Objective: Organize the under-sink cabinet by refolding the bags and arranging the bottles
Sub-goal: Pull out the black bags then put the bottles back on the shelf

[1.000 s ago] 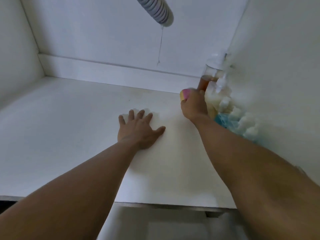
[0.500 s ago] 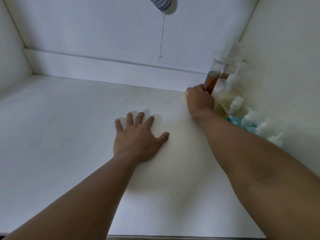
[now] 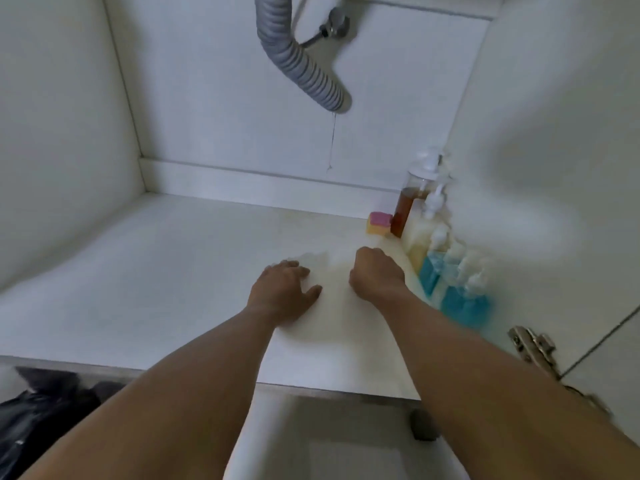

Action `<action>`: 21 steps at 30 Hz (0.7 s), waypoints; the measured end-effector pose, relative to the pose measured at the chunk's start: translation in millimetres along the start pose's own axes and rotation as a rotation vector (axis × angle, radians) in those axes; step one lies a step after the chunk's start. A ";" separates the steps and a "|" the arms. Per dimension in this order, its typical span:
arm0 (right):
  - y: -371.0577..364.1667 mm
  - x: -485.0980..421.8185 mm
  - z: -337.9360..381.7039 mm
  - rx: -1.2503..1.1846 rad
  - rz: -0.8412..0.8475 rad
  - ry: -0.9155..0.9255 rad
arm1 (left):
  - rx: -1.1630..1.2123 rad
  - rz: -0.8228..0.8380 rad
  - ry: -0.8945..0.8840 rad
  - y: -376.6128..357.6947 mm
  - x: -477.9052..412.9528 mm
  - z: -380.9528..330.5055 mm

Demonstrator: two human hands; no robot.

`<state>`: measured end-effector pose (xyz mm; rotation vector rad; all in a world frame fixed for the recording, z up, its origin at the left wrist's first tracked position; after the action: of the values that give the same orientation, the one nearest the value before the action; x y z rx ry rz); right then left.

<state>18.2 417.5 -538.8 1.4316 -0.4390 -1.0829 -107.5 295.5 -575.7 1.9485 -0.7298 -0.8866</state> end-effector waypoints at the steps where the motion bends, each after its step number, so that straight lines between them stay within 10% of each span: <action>1: 9.9 10.8 10.6 -0.010 0.013 0.017 | -0.002 0.012 0.018 10.6 13.6 4.1; 21: 62.4 247.9 270.4 -0.368 0.242 0.373 | -0.317 -0.038 0.475 252.1 275.7 184.9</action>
<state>-57.7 53.5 -523.6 1.1815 -0.1294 -0.6418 -135.0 -115.5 -511.3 1.7902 -0.2561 -0.4912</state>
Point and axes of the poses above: each hand's wrist, its own x-axis away from the middle knuckle, its own y-axis out of the back of the hand, z = x × y, the point moved 1 cm from there along -x, towards the middle knuckle, and after that the axes turned 14 degrees about -z, right-handed, at the moved point
